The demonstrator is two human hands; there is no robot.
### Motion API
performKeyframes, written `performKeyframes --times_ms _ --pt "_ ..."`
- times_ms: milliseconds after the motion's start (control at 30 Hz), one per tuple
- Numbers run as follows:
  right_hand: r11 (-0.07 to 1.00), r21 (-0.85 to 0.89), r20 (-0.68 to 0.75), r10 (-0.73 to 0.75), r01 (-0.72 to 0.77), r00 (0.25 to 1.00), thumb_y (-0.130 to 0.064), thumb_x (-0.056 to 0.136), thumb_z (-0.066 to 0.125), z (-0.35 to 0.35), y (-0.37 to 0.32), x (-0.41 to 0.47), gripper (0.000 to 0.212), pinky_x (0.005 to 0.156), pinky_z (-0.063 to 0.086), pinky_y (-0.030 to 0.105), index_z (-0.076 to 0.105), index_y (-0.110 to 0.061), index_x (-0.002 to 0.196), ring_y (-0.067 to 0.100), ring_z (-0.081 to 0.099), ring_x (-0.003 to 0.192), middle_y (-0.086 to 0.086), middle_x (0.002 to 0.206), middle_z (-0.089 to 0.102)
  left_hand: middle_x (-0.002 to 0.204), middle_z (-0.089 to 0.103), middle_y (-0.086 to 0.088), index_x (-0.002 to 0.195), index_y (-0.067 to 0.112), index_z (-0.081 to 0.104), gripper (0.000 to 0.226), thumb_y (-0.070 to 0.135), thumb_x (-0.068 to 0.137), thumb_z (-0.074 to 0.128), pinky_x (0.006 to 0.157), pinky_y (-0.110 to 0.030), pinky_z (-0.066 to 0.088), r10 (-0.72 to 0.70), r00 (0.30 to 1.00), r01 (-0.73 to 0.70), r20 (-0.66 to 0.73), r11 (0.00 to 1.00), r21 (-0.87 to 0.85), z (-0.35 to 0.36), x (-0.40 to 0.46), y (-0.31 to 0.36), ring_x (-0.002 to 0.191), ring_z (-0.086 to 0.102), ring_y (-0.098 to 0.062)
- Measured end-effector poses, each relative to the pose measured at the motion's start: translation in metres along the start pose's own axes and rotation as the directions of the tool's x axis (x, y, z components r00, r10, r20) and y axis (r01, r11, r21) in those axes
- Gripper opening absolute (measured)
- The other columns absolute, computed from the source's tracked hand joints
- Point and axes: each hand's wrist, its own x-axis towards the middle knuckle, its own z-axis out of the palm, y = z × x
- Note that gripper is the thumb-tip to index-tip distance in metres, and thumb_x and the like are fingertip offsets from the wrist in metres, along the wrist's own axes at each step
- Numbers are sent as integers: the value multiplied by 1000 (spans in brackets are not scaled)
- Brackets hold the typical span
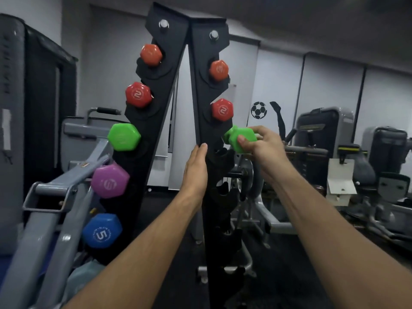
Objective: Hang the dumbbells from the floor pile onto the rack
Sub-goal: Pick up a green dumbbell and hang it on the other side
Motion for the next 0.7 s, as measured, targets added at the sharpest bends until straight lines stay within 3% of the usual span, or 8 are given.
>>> performKeyframes --times_ms 67,233,333,500,633,700 --pt "1000 -23 -17 -2 2 1000 -9 86 80 10 9 7 26 86 60 45 71 -12 110 36 72 101 20 111 72 158 47 15 154 33 46 95 81 73 43 127 -45 24 -2 1000 2 8 1000 8 -1 -1 2 148 38 -4" --pt "1000 -12 16 -15 15 1000 -11 86 81 19 23 15 29 95 59 40 72 -11 114 32 73 107 16 112 73 159 47 13 155 29 46 86 73 81 44 128 -46 23 -12 999 12 33 1000 -18 -2 -6 9 148 37 -3" --pt "998 -39 70 -42 45 997 -14 88 79 16 24 13 25 101 57 43 73 -14 113 27 74 104 13 110 76 159 47 14 154 33 47 95 81 72 46 127 -46 24 -4 999 5 38 1000 -15 -3 -5 8 148 37 -3" --pt "975 -164 139 -128 150 982 -23 88 82 14 29 4 34 99 58 43 72 -11 118 27 74 105 12 109 77 158 48 12 152 35 48 91 82 75 45 124 -47 30 -3 999 2 52 1000 16 -3 -5 7 146 41 -7" --pt "942 -255 161 -182 219 970 -30 87 82 12 32 0 39 92 60 34 72 -14 122 21 74 102 6 108 77 150 57 6 152 25 50 56 55 105 42 119 -41 40 -17 998 18 65 1000 -15 -3 -10 13 130 55 -4" --pt "912 -326 179 -198 248 964 -34 88 81 12 31 -1 42 87 59 29 72 -14 123 19 73 100 3 105 77 153 54 7 153 25 49 62 59 101 44 122 -43 36 -10 998 11 63 1000 -7 -4 -9 12 138 50 -7"
